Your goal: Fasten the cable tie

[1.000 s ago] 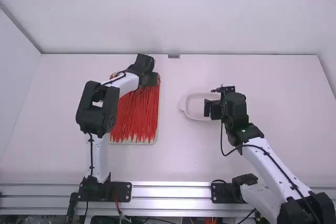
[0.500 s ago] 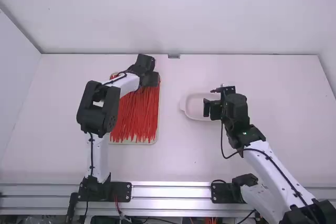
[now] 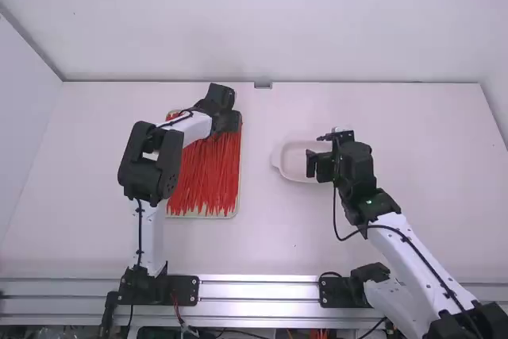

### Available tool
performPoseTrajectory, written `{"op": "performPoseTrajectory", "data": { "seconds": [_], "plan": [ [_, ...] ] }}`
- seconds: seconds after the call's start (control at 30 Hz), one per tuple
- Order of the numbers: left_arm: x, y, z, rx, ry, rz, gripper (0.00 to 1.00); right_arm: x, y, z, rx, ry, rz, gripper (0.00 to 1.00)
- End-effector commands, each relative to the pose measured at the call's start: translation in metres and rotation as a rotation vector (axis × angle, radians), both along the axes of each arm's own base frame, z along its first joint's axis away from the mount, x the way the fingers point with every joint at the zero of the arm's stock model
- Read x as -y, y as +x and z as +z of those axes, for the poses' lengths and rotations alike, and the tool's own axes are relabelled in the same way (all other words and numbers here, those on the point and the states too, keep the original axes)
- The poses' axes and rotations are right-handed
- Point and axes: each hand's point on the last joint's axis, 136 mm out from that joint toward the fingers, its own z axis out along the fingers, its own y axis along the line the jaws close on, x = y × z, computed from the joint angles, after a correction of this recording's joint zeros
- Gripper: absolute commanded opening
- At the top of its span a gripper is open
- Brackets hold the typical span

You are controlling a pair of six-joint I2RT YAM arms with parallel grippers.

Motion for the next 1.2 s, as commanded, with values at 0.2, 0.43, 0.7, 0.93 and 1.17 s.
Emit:
{"op": "performPoseTrajectory", "data": {
  "seconds": [0.2, 0.43, 0.7, 0.93, 1.17],
  "plan": [
    [0.0037, 0.0026, -0.0027, 0.001, 0.007, 0.0, 0.18, -0.0018, 0.0045, 0.0182, 0.044, 0.01, 0.002, 0.99],
    [0.0038, 0.0018, -0.0089, -0.008, 0.01, -0.001, 0.15, -0.0023, 0.0041, 0.0177, 0.041, 0.009, 0.004, 0.99],
    [0.0039, 0.002, -0.0087, -0.007, 0.009, -0.001, 0.15, -0.0022, 0.0041, 0.0177, 0.041, 0.01, 0.004, 0.99],
    [0.004, 0.0027, -0.0082, -0.004, 0.008, 0.0, 0.09, -0.0018, 0.0033, 0.0161, 0.035, 0.007, 0.003, 0.99],
    [0.0039, 0.0039, -0.0073, -0.002, -0.004, 0.019, 0.02, -0.0011, 0.0023, 0.0144, 0.026, 0.005, 0.002, 0.99]
  ]
}}
